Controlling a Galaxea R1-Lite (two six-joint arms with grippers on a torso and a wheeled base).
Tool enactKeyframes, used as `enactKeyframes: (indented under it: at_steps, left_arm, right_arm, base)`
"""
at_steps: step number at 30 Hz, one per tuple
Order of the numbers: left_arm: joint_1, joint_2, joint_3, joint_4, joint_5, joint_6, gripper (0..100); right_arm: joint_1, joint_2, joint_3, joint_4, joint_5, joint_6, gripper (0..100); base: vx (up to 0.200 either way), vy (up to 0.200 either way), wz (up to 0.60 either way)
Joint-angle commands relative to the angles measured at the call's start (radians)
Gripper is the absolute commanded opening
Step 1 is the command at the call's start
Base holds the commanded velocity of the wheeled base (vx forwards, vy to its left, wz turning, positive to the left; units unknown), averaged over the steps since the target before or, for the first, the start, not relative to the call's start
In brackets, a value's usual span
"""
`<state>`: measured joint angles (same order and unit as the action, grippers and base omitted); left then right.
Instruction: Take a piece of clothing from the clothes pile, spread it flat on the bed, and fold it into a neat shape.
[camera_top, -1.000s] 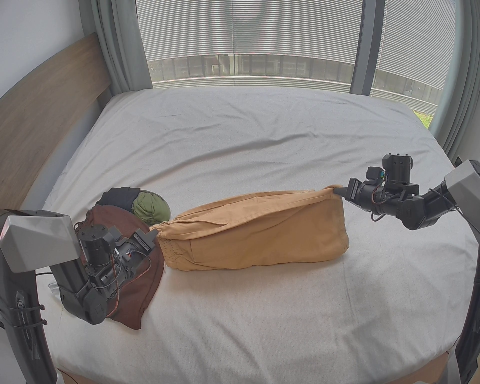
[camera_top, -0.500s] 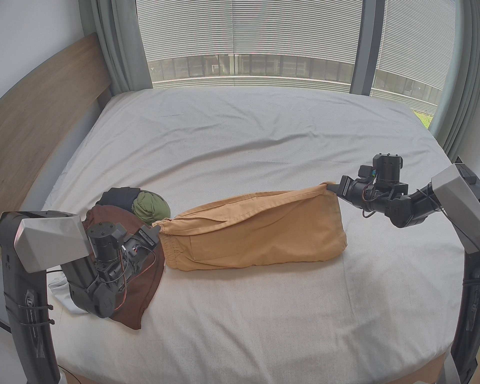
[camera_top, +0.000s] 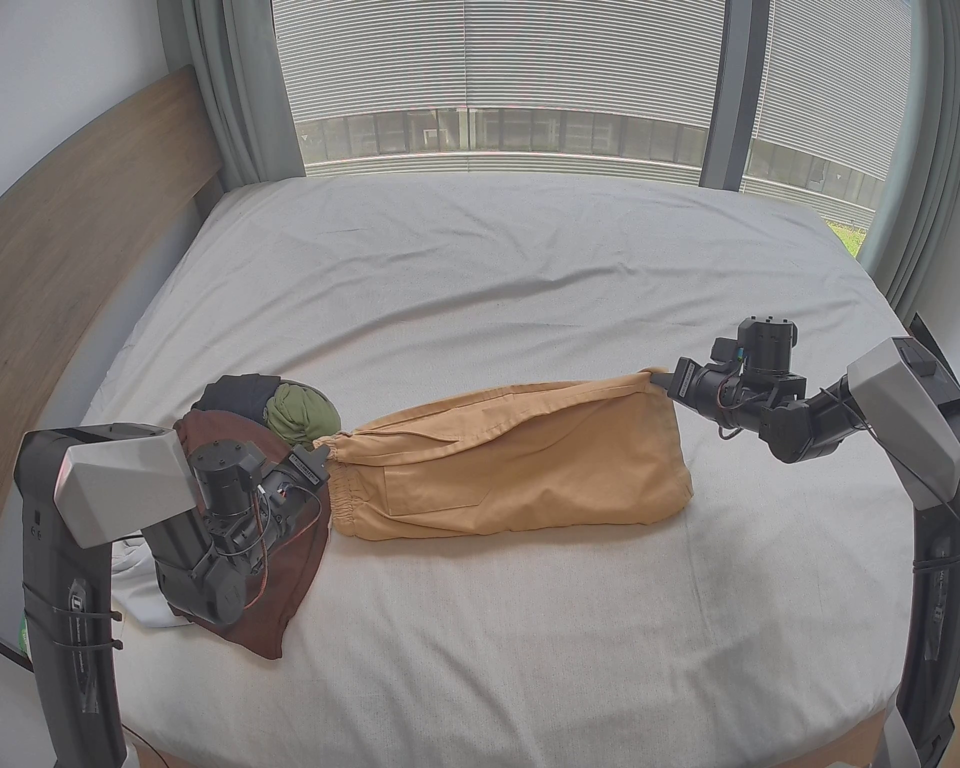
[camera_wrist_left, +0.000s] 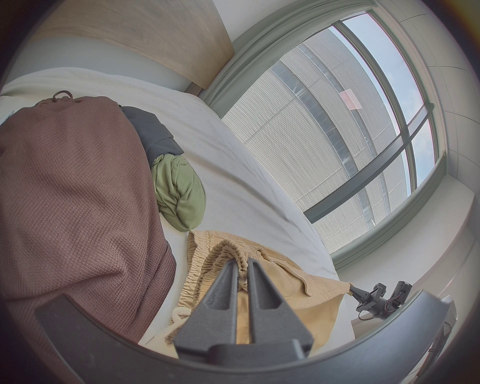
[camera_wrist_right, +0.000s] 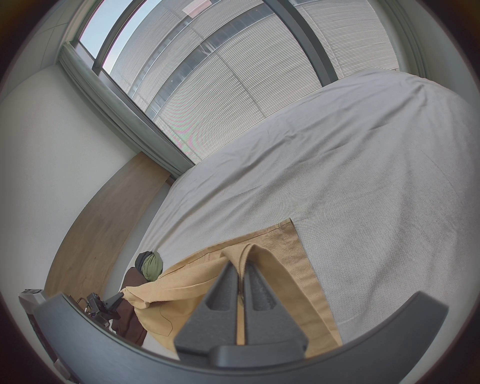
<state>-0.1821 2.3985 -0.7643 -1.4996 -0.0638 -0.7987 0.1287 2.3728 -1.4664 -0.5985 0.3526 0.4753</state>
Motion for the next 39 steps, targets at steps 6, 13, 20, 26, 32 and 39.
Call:
enactKeyframes:
  at_steps: [6, 13, 20, 26, 32, 39]
  left_arm:
    - [0.003, 0.014, -0.015, 0.007, -0.011, 0.000, 0]
    - [0.007, 0.019, -0.036, 0.019, -0.017, 0.000, 100]
    - [0.010, -0.021, -0.064, 0.050, -0.014, -0.089, 100]
    - [0.021, -0.076, -0.020, 0.059, -0.016, -0.093, 100]
    - [0.013, -0.225, 0.114, 0.050, -0.062, -0.093, 100]
    - [0.018, -0.377, 0.253, 0.025, -0.169, -0.002, 100]
  right_arm:
    - [0.003, 0.023, -0.006, -0.041, 0.000, 0.000, 0]
    - [0.000, 0.040, -0.017, -0.058, 0.000, 0.000, 100]
    - [0.003, 0.068, -0.031, -0.150, -0.041, -0.001, 100]
    - [0.011, -0.003, 0.081, -0.155, -0.040, -0.003, 100]
    - [0.035, -0.098, 0.253, -0.162, -0.035, -0.001, 100]
    - [0.042, -0.190, 0.551, -0.403, -0.032, -0.044, 100]
  base:
    - [0.000, 0.000, 0.00]
    - [0.000, 0.000, 0.00]
    - [0.000, 0.000, 0.00]
    - [0.000, 0.000, 0.00]
    - [0.000, 0.000, 0.00]
    - [0.000, 0.000, 0.00]
